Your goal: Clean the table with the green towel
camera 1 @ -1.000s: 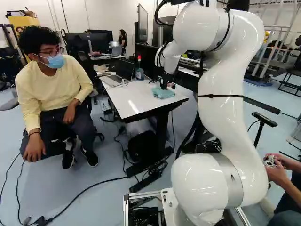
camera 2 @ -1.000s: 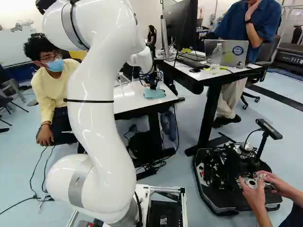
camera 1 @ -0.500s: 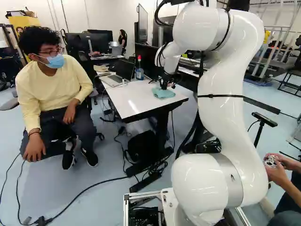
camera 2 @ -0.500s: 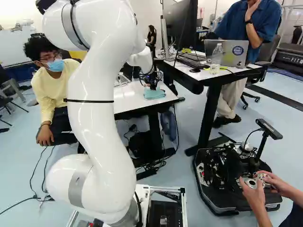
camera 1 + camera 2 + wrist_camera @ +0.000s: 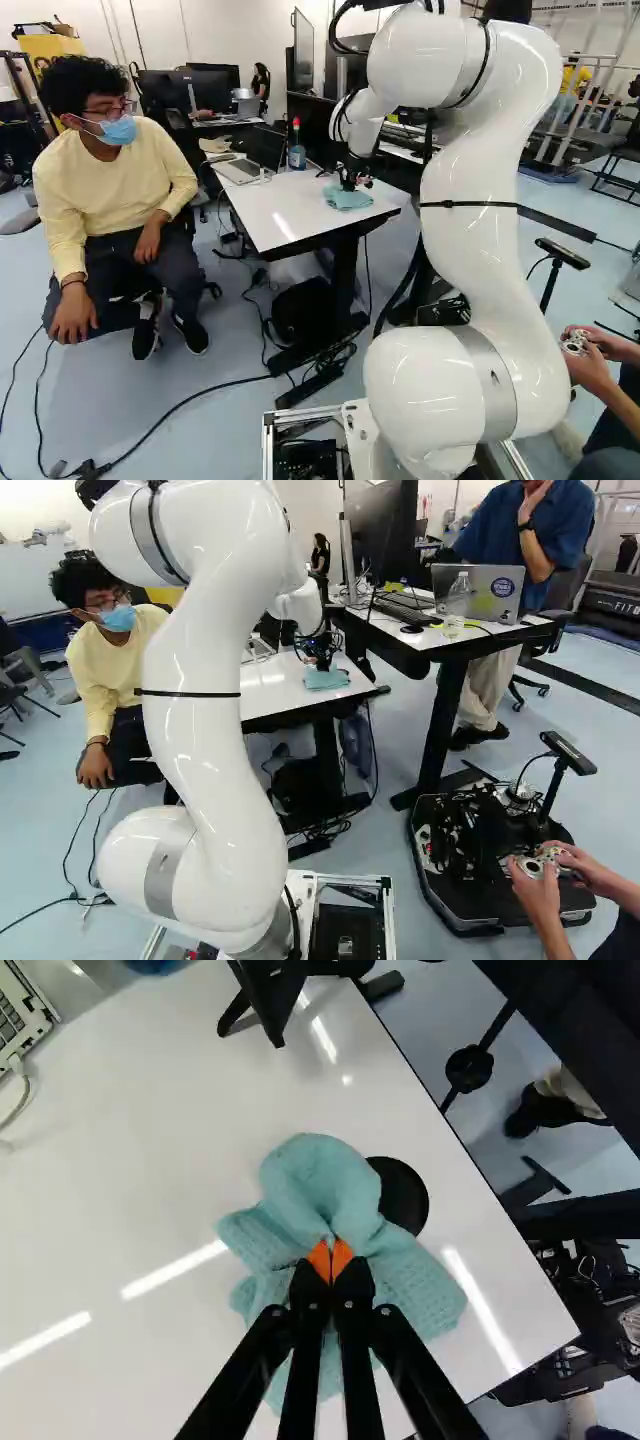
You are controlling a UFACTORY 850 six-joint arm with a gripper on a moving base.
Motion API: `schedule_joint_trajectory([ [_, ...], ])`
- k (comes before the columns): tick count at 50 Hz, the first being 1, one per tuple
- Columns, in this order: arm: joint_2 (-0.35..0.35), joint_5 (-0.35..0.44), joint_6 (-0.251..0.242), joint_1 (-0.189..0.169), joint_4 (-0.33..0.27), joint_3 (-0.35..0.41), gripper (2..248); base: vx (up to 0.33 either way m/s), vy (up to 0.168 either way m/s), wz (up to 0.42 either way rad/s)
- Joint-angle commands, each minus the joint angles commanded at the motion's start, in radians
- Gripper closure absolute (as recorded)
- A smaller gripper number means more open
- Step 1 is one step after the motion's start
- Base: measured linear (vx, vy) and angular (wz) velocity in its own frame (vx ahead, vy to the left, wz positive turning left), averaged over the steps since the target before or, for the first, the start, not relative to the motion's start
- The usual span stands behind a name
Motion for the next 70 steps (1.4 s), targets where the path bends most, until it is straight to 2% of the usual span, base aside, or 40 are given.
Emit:
schedule_joint_trajectory([
  [33,0.002,-0.023,0.000,0.001,0.000,0.003,225,0.000,0.000,0.000],
  [47,0.041,-0.023,0.000,0.010,0.000,0.056,225,0.000,0.000,0.000],
  [60,0.082,-0.023,0.000,-0.014,0.000,0.110,225,0.000,0.000,0.000],
  [70,0.080,-0.023,0.000,-0.042,0.000,0.108,225,0.000,0.000,0.000],
])
